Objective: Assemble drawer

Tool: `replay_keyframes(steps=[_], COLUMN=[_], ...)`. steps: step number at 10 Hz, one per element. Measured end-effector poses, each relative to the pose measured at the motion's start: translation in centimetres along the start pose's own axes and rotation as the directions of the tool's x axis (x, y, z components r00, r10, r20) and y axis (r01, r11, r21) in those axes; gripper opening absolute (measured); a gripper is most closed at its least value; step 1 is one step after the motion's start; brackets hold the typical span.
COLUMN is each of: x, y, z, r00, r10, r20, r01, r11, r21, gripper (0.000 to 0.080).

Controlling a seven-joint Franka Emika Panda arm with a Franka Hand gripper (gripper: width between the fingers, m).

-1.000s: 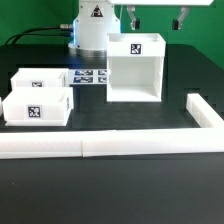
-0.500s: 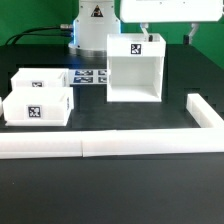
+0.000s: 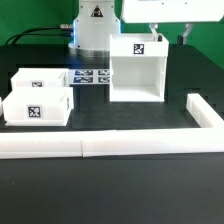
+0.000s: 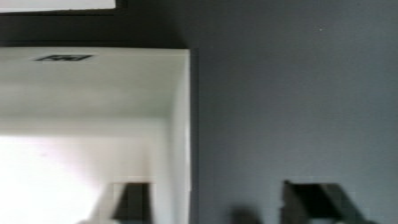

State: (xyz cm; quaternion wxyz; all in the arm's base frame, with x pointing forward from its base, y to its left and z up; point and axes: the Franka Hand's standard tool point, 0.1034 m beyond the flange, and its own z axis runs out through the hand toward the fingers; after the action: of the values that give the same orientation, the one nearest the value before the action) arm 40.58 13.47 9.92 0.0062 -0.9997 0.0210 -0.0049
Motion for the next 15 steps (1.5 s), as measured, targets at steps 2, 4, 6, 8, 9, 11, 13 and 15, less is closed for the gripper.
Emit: replay_keyframes(steps=[2,4,6,8,9,11,13,15], x=[0.0,0.0,0.0,0.0,0.3,3.9,7.7,10.7], y=[0.0,0.0,0.0,0.0,0.1,0.9,1.1,1.4], z=[0.0,0.0,0.0,0.0,0.0,0.0,0.0,0.0], r00=[1.000,1.000,1.000,1.000,1.000,0.995,0.994,0.992], r10=[0.000,0.000,0.000,0.000,-0.031,-0.098,-0.106,-0.114], r20=[0.000,0.000,0.000,0.000,-0.001,-0.020,-0.039,-0.062], r01=[0.000,0.000,0.000,0.000,0.031,0.098,0.107,0.116], r11=[1.000,1.000,1.000,1.000,1.000,0.995,0.994,0.993], r21=[0.000,0.000,0.000,0.000,0.001,0.015,0.022,0.028], gripper=[0.0053,0.0036,0.0036,0.0036,0.0036,0.0038,0.0038,0.0038])
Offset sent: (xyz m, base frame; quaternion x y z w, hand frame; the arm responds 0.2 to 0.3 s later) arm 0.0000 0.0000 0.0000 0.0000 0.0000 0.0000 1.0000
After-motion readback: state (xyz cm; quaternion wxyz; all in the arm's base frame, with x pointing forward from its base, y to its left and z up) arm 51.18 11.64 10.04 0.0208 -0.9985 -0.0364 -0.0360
